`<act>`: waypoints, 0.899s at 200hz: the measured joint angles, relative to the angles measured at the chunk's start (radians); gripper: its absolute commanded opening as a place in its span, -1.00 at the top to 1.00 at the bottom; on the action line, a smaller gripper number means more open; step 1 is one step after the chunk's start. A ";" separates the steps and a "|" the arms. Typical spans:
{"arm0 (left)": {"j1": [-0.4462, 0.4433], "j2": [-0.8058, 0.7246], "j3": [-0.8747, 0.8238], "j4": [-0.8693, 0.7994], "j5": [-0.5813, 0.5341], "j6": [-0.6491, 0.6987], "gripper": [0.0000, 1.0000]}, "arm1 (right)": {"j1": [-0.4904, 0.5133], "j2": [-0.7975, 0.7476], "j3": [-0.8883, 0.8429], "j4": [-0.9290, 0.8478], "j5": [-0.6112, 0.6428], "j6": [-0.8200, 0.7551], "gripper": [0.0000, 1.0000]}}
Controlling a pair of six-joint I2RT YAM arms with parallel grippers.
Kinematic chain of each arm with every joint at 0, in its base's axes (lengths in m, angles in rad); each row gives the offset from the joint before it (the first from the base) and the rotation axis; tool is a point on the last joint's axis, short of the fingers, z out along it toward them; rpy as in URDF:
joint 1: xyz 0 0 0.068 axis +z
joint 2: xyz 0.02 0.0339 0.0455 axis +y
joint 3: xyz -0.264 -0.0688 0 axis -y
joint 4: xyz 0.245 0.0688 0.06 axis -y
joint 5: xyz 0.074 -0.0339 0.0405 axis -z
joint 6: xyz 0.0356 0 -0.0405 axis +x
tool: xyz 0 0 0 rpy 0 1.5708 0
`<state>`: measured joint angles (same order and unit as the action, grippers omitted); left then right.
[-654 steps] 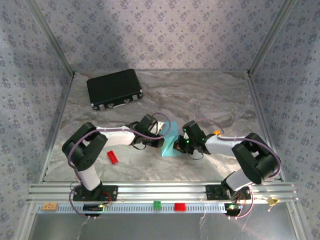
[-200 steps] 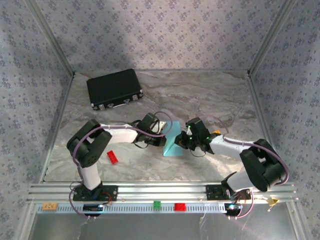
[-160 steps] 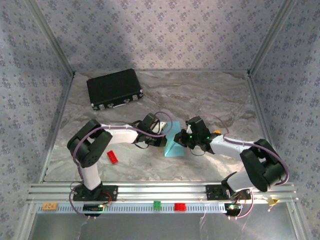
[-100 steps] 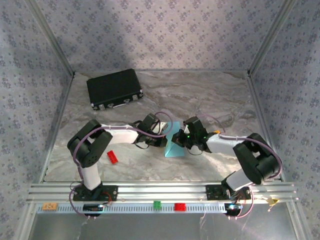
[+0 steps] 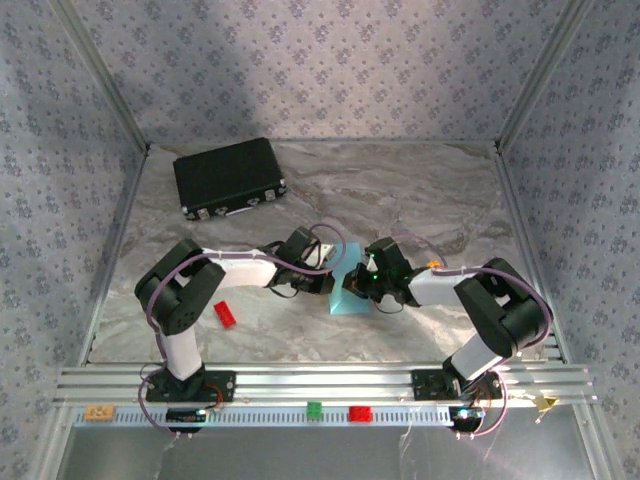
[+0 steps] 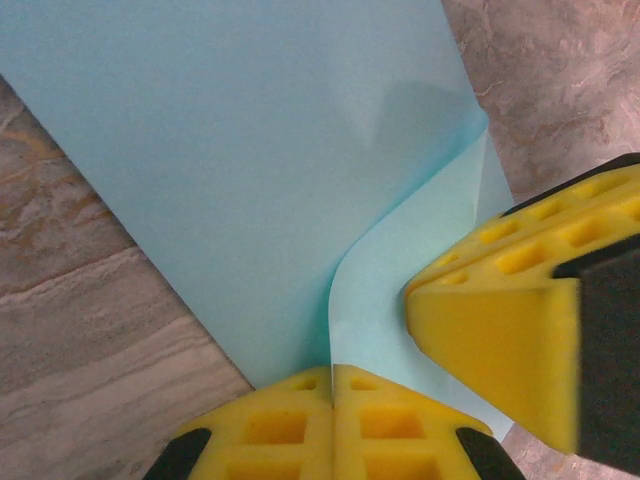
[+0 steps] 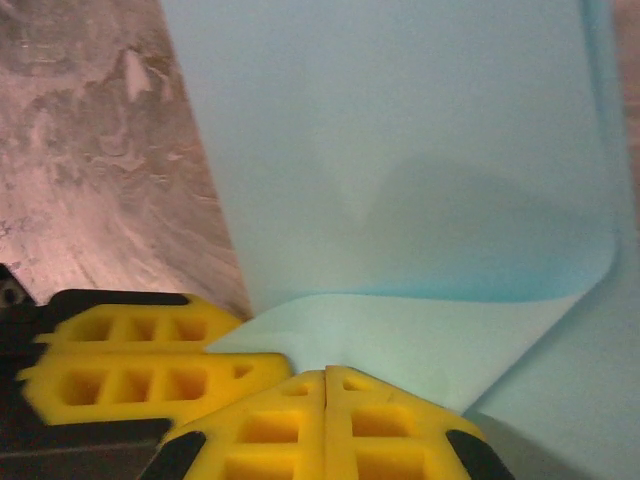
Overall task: Fold a paper plane with a square sheet of paper (pick it up from the middle)
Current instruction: Fold the triangle a second time at the center of the table.
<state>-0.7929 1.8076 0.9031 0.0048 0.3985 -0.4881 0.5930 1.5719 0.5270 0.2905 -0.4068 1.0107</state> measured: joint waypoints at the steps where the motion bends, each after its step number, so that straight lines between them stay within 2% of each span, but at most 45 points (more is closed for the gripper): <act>1: 0.000 0.000 0.000 0.000 0.000 0.000 1.00 | 0.000 0.000 -0.001 0.000 0.000 0.000 0.93; 74: 0.000 0.012 0.013 -0.003 0.006 0.006 1.00 | -0.013 -0.019 -0.013 -0.004 0.002 0.013 0.91; 114: 0.000 0.013 0.016 -0.004 0.006 0.008 1.00 | -0.051 -0.040 0.016 -0.029 -0.001 0.002 0.90; 180: 0.000 0.013 0.016 -0.004 0.006 0.009 1.00 | -0.069 0.016 0.006 -0.001 -0.004 0.008 0.92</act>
<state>-0.7929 1.8206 0.9195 0.0006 0.4046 -0.4793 0.5236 1.5879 0.5331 0.2897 -0.4107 1.0187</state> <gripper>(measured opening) 0.044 0.052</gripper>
